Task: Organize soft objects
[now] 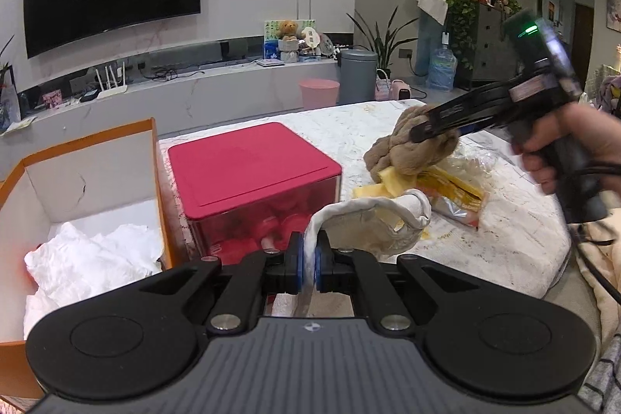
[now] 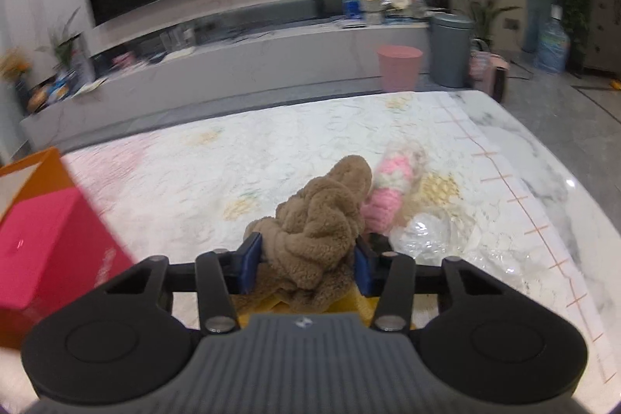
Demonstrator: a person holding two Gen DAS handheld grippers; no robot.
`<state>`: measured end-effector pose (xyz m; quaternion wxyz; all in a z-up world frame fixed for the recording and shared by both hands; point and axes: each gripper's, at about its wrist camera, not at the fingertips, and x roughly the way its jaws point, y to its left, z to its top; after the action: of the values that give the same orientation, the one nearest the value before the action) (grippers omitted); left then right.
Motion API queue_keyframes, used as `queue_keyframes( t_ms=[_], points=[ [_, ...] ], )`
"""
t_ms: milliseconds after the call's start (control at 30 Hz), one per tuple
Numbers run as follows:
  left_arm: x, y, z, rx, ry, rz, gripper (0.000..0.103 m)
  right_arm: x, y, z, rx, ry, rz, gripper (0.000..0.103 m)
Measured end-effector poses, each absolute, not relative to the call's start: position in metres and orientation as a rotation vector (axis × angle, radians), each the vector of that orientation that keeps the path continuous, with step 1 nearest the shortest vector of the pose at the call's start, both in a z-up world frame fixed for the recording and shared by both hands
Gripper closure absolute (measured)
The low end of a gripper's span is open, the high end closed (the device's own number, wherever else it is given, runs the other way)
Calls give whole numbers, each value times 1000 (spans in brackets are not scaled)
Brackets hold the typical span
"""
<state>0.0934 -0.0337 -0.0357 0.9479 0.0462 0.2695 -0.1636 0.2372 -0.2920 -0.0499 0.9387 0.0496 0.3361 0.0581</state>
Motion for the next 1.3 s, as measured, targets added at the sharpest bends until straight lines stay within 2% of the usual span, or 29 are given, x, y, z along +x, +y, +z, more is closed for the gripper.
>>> queue_keyframes(
  t_ms=[200, 367, 400, 467, 567, 633, 733, 767, 867, 1300],
  points=[
    [95, -21, -30, 46, 550, -324, 97, 194, -271, -18, -29, 746, 252, 56],
    [95, -15, -28, 26, 553, -319, 97, 171, -249, -35, -134, 879, 483, 54],
    [95, -15, -28, 28, 554, -319, 97, 172, -243, -45, -174, 907, 487, 51],
    [94, -18, -27, 52, 550, -308, 97, 178, -239, -55, -178, 917, 475, 38],
    [94, -19, -28, 72, 542, -286, 97, 194, -243, -67, -43, 964, 492, 27],
    [95, -17, -28, 58, 549, -288, 96, 204, -246, -76, 32, 999, 483, 25],
    [95, -16, -28, 65, 546, -277, 96, 211, -249, -88, 73, 1036, 453, 27],
    [95, -17, -28, 66, 549, -276, 96, 211, -250, -89, 57, 1044, 443, 35],
    [95, -16, -27, 55, 558, -296, 96, 208, -251, -84, 30, 1033, 446, 43],
    [82, -2, 4, 1, 491, -452, 97, 188, -257, -45, -22, 925, 430, 47]
  ],
)
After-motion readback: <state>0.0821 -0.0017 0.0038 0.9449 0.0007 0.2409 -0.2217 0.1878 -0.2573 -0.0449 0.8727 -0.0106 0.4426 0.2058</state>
